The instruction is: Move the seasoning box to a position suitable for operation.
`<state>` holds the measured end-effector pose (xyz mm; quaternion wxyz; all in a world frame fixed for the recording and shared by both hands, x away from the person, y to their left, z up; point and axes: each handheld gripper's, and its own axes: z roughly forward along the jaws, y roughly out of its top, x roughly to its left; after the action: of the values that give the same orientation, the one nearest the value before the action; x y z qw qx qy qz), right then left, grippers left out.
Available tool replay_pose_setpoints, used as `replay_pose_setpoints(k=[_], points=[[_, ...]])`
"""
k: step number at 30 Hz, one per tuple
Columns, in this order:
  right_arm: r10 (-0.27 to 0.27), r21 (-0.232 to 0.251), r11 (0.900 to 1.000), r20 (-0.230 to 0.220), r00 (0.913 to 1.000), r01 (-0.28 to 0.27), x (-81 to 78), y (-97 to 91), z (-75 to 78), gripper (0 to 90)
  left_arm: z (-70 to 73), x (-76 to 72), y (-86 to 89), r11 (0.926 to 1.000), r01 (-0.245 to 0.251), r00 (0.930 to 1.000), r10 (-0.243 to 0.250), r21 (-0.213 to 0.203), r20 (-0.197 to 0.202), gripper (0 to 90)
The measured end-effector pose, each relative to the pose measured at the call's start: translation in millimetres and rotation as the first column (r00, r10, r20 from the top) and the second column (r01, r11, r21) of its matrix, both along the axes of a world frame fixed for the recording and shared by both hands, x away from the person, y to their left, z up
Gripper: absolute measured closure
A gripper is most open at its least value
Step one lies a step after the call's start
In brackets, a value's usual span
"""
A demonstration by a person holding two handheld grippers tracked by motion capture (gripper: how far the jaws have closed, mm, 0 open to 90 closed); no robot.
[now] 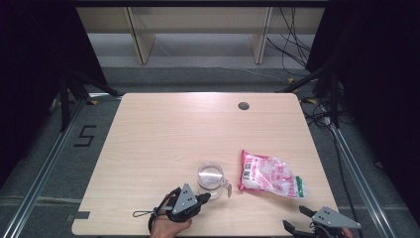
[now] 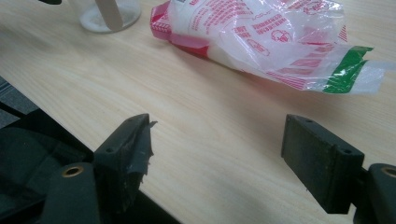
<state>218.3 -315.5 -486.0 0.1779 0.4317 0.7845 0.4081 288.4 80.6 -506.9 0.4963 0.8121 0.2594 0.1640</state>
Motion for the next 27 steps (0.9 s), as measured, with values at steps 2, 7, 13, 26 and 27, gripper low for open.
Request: replay_pose_setpoints(k=[2,7,13,26,27], points=[[0.003,0.007,1.0,-0.004,1.0,-0.003,-0.4,0.1,0.3,25.4,0.4,2.8,2.5,0.9999,-0.011,0.9999,0.011,0.005,0.003,89.2],[0.0,0.006,1.0,-0.002,1.0,0.0,-0.2,-0.1,0.2,25.4,1.0,12.4,6.3,0.9995,-0.029,0.9996,0.029,0.011,-0.002,89.2],[-0.016,0.017,0.9997,-0.016,0.9997,0.016,-1.8,1.4,0.5,25.4,0.8,27.4,12.1,0.9969,-0.077,0.997,0.077,0.011,-0.003,88.1],[-0.005,-0.01,0.9999,0.012,0.9999,0.005,0.5,-1.6,0.0,25.4,-0.9,12.8,-16.2,0.9999,0.002,0.9992,-0.003,-0.016,-0.039,80.8],[-0.001,-0.007,1.0,0.013,0.9999,0.001,0.2,-1.5,0.4,25.4,-0.9,13.2,-21.8,0.9997,0.004,0.9991,-0.005,-0.024,-0.041,79.1]])
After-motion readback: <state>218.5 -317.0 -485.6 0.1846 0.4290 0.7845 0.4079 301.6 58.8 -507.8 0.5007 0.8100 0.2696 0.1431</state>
